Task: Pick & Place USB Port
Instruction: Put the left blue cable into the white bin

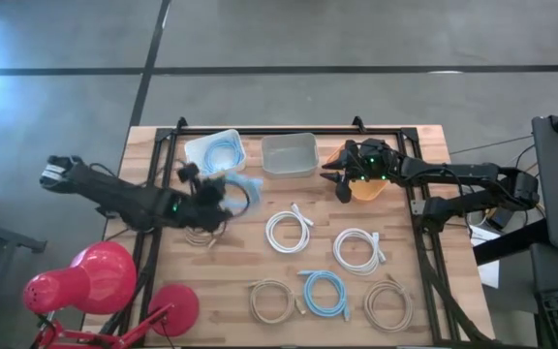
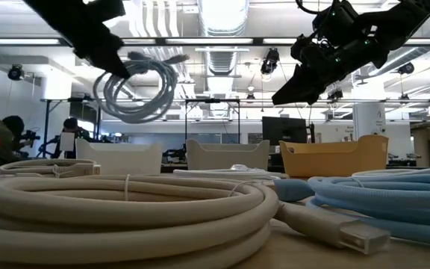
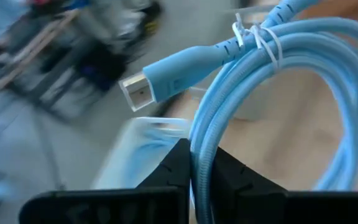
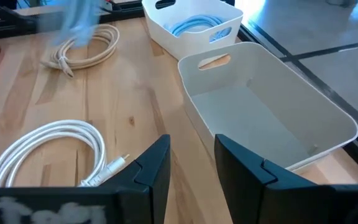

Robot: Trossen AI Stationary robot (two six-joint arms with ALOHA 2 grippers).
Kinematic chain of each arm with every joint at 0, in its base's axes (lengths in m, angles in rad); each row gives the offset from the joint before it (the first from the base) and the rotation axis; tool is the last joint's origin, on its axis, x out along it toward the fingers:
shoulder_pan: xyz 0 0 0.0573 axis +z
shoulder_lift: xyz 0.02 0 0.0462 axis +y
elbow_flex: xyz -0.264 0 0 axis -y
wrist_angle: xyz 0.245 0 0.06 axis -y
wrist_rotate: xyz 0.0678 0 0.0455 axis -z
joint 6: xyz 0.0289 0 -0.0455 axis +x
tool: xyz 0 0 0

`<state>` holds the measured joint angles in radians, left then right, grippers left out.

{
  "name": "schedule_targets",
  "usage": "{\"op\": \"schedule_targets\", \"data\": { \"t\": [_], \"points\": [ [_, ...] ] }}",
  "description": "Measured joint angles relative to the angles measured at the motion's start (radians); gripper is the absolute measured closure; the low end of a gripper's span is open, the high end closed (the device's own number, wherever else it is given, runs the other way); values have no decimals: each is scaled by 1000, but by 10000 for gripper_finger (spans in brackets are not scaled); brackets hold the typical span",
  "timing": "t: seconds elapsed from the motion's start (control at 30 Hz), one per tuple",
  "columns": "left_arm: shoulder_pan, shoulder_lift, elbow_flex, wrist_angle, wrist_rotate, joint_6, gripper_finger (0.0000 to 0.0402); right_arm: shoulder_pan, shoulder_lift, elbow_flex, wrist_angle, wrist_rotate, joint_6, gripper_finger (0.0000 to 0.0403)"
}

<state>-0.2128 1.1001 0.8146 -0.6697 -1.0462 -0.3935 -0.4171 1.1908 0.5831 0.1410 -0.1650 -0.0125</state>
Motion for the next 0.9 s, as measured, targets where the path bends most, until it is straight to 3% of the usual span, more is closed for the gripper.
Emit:
{"op": "schedule_targets", "data": {
  "t": [0.23, 0.47, 0.63, 0.9],
  "points": [
    [303, -12, 0, 4, -1, -1, 383, 0, 0, 0, 20, 0, -25, 284],
    [568, 58, -9, 8, 104, 14, 374, 0, 0, 11, 30, 0, -50, 284],
    [648, 128, -34, 18, 116, 19, 377, 0, 0, 15, 29, 0, -51, 284],
    [659, 243, -37, 42, 108, 20, 351, 0, 0, 14, 29, 0, -48, 284]
  ]
}}
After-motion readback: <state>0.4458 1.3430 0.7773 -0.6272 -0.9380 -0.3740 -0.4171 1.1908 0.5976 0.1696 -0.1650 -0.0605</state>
